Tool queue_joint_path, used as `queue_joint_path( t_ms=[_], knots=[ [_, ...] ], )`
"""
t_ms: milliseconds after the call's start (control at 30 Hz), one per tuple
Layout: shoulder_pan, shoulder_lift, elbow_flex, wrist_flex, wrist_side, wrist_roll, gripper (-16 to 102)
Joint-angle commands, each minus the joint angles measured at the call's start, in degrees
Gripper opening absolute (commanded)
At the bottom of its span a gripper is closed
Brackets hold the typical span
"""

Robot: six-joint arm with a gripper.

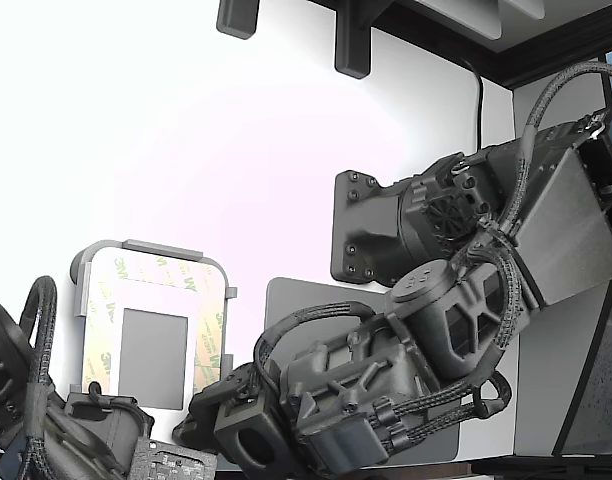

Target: Peel off protective film from adhesive tape.

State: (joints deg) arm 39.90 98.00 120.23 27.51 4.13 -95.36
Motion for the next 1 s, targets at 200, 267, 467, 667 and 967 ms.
queue_joint_path(
  t_ms=[200, 267, 467, 667, 967],
  knots=[
    [-0.4, 2.6, -0.4, -0.4, 0.4, -1.1, -11],
    [-0.4, 2.6, -0.1, -0.8, 0.4, -1.1, -11],
    [-0.4, 3.6, 1.4, -1.9, 0.7, -1.3, -11],
    [-0.6, 2.6, 0.4, -2.5, 0.6, -1.8, -11],
    [-1.4, -0.2, -3.2, -1.3, -0.7, -3.1, -11]
  ],
)
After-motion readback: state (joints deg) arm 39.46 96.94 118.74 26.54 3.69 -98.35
